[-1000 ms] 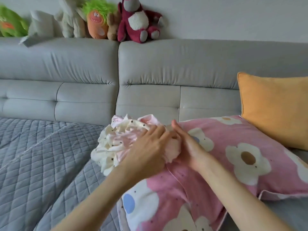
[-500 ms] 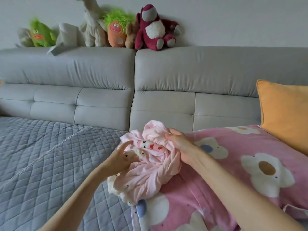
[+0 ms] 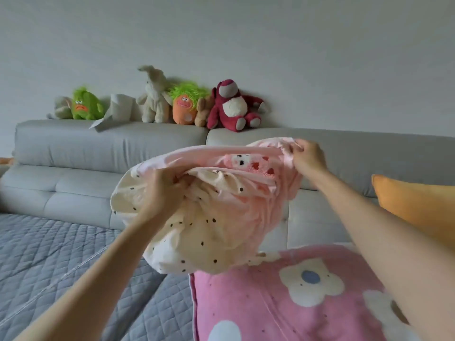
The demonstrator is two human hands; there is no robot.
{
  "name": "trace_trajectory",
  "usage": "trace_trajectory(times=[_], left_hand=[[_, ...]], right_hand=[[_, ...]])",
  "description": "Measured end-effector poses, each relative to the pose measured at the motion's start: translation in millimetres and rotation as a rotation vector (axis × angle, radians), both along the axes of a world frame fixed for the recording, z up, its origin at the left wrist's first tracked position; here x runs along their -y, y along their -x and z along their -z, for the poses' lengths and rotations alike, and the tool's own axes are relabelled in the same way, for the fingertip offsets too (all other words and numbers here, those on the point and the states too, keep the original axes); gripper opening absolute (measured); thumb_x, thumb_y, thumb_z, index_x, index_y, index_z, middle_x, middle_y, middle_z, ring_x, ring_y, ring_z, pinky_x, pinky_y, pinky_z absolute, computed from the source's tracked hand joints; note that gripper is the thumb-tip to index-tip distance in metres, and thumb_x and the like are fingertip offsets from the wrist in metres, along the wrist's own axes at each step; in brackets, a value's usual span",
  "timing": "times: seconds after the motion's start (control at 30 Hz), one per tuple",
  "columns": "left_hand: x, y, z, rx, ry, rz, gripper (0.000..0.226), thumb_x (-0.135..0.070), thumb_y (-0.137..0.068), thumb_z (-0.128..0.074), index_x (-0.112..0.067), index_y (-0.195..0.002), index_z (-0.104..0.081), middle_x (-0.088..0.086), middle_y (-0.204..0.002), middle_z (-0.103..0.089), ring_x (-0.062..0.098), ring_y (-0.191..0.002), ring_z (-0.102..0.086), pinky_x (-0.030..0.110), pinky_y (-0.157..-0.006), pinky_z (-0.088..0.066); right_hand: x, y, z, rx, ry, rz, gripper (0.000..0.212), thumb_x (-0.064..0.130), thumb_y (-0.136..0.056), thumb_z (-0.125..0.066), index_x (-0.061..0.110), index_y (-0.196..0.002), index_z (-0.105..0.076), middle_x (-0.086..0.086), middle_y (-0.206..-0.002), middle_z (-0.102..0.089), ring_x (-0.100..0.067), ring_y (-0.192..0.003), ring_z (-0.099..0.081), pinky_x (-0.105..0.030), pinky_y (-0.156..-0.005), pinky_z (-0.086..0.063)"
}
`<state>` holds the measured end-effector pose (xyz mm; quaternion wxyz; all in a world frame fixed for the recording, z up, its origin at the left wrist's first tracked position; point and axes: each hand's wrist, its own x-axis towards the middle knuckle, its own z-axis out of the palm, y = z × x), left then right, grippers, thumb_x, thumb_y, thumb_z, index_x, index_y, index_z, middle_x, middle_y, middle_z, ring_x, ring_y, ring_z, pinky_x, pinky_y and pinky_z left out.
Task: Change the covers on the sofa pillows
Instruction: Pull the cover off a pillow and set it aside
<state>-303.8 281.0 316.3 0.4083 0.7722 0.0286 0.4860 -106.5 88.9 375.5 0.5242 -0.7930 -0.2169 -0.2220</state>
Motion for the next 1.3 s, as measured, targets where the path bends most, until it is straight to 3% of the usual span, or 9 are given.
trace_trajectory(times=[0.13, 0.3, 0.5, 0.6, 0.67, 0.8, 1.03, 1.2, 1.3], left_hand=[[3.3, -34.0, -21.8, -0.002, 0.164, 0.026, 0.018, -0.019, -0.075, -0.057, -0.004, -0.071, -0.067, 0.011, -0.063, -0.057, 0.016, -0.063, -0.050, 0.033, -0.064, -0.044], [32.9, -63.6, -51.9, -0.083, 0.276, 0.100, 0.030, -0.012, -0.089, -0.057, 0.006, -0.064, -0.060, 0.009, -0.053, -0.055, 0.014, -0.050, -0.056, 0.022, -0.049, -0.050], [104.4, -94.7, -84.6, -0.216, 0.343, 0.309, 0.024, -0.017, -0.084, -0.068, -0.004, -0.069, -0.056, 0.010, -0.065, -0.065, 0.018, -0.055, -0.066, 0.030, -0.063, -0.059], [130.7, -100.8, -99.1, -0.214, 0.262, 0.360, 0.027, -0.016, -0.082, -0.070, -0.006, -0.065, -0.052, 0.012, -0.071, -0.064, 0.023, -0.065, -0.066, 0.036, -0.072, -0.059], [141.7, -99.6, -104.3, -0.237, 0.204, 0.433, 0.030, -0.016, -0.078, -0.073, -0.008, -0.064, -0.049, 0.013, -0.073, -0.064, 0.025, -0.071, -0.068, 0.035, -0.074, -0.058], [141.1, -96.2, -108.3, -0.312, 0.155, 0.582, 0.024, -0.017, -0.079, -0.071, -0.007, -0.073, -0.049, 0.008, -0.077, -0.068, 0.024, -0.076, -0.071, 0.027, -0.069, -0.059], [85.6, -111.0, -119.3, 0.070, 0.478, 0.241, 0.022, -0.026, -0.092, -0.056, -0.009, -0.106, -0.054, 0.003, -0.091, -0.056, 0.016, -0.083, -0.055, 0.026, -0.060, -0.046], [66.3, -111.1, -115.4, 0.086, 0.543, 0.169, 0.031, -0.032, -0.092, -0.056, -0.017, -0.067, -0.046, 0.002, -0.064, -0.043, 0.013, -0.056, -0.043, 0.023, -0.049, -0.041], [57.3, -106.8, -118.5, 0.165, 0.468, -0.031, 0.031, -0.038, -0.089, -0.057, -0.020, -0.067, -0.045, 0.000, -0.066, -0.046, 0.014, -0.059, -0.043, 0.026, -0.052, -0.036]], right_hand=[[104.5, -42.6, -4.7, -0.152, -0.063, 0.284, 0.037, 0.041, -0.082, -0.059, 0.005, -0.081, -0.065, -0.017, -0.082, -0.056, -0.023, -0.081, -0.056, -0.035, -0.072, -0.044], [158.1, -52.0, 12.0, -0.262, 0.243, 0.545, 0.024, 0.031, -0.084, -0.055, 0.012, -0.095, -0.066, -0.016, -0.110, -0.063, -0.036, -0.106, -0.056, -0.039, -0.090, -0.043], [104.7, 42.8, -0.4, 0.093, -0.099, 0.018, 0.051, 0.050, -0.086, -0.054, 0.001, -0.071, -0.058, 0.000, -0.058, -0.053, -0.018, -0.056, -0.048, -0.030, -0.056, -0.037], [96.3, 76.2, 3.0, 0.258, 0.151, 0.044, 0.048, 0.065, -0.074, -0.057, 0.020, -0.087, -0.052, 0.011, -0.075, -0.054, -0.012, -0.070, -0.053, -0.030, -0.063, -0.040], [98.2, 67.2, 6.4, 0.077, 0.232, 0.001, 0.059, 0.069, -0.070, -0.059, 0.023, -0.108, -0.050, 0.009, -0.098, -0.060, -0.016, -0.089, -0.058, -0.031, -0.072, -0.044], [120.7, 28.9, 8.1, -0.068, 0.215, -0.050, 0.015, 0.018, -0.082, -0.058, 0.026, -0.095, -0.060, 0.004, -0.095, -0.065, -0.018, -0.094, -0.061, -0.021, -0.065, -0.043], [196.2, -8.1, -18.2, -0.091, -0.140, 0.038, 0.032, -0.003, -0.085, -0.046, 0.014, -0.089, -0.073, -0.001, -0.085, -0.069, -0.018, -0.085, -0.061, -0.031, -0.078, -0.050], [224.9, -7.2, -28.9, -0.180, -0.351, -0.109, 0.032, -0.008, -0.089, -0.037, 0.011, -0.091, -0.063, -0.006, -0.078, -0.062, -0.019, -0.071, -0.058, -0.028, -0.058, -0.045], [231.9, -10.4, -36.4, -0.243, -0.643, -0.087, 0.034, -0.011, -0.087, -0.030, 0.008, -0.074, -0.055, -0.010, -0.072, -0.053, -0.019, -0.062, -0.052, -0.025, -0.052, -0.044]])
